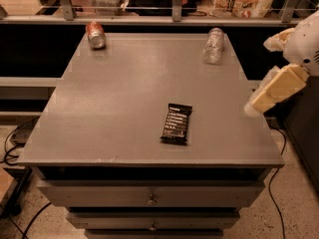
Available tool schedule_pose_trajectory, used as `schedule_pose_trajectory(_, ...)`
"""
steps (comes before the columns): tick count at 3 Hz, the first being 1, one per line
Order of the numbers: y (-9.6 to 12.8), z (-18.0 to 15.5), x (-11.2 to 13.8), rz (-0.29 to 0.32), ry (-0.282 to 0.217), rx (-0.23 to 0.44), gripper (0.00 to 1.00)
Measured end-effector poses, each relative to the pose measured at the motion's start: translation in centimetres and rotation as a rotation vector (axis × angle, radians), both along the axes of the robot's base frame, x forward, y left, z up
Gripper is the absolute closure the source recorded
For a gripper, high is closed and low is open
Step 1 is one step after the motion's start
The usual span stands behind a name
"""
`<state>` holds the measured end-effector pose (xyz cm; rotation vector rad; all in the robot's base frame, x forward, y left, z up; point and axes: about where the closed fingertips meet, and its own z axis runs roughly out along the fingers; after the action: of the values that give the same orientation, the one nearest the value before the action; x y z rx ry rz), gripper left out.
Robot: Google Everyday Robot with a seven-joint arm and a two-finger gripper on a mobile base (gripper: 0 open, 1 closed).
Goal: Move water bottle near coke can
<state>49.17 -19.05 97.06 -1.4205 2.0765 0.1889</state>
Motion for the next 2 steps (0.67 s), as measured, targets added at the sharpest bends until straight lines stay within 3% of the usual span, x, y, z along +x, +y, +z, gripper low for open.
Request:
schedule_pose_trajectory(1, 0.4, -0.7, 2.7, -0.057, -0.015, 0.135, 0.00)
schedule_pose_trajectory(2, -0.3, -1.6, 6.4, -0.160, -0.048, 0.263, 0.00)
